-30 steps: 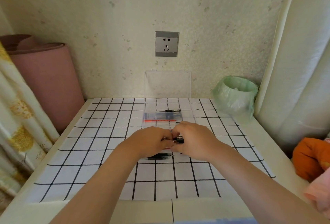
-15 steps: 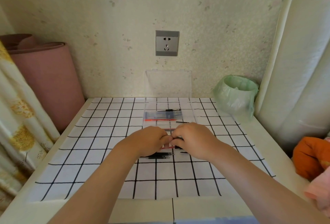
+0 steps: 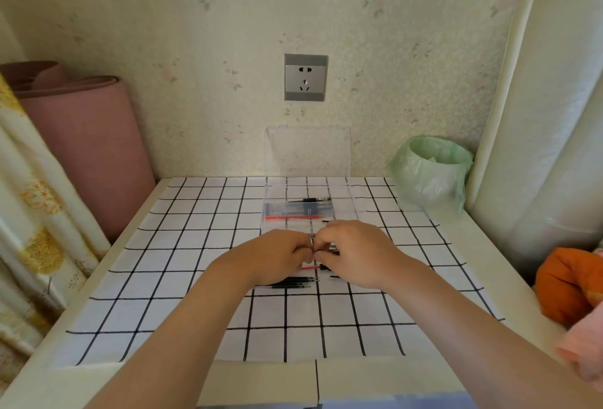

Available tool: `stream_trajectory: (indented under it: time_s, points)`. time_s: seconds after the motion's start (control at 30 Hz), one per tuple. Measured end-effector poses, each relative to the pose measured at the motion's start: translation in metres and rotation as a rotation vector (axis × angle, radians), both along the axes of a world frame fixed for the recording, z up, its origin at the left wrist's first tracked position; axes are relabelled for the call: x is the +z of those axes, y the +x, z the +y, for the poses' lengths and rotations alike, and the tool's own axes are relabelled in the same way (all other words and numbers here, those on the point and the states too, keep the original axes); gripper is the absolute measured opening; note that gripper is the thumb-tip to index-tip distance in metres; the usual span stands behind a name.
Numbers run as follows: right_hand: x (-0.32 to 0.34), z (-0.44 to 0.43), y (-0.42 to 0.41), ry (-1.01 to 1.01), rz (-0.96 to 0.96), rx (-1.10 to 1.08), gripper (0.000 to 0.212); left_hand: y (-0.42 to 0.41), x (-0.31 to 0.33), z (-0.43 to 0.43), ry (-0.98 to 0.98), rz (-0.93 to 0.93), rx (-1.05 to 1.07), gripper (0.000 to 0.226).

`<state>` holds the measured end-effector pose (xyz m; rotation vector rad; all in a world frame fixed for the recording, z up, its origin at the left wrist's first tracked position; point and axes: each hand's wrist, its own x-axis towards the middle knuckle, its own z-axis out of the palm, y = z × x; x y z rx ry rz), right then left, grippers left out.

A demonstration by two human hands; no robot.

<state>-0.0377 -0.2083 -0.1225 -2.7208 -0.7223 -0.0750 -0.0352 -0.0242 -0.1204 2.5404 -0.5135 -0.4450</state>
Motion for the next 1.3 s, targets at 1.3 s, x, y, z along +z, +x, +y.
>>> stream_trajectory:
  time_s: [1.3]
  points:
    - [0.004,-0.020,0.006,-0.129,0.179,-0.163,0.015,0.001,-0.003,0.010,0.295,-0.152,0.061,0.013]
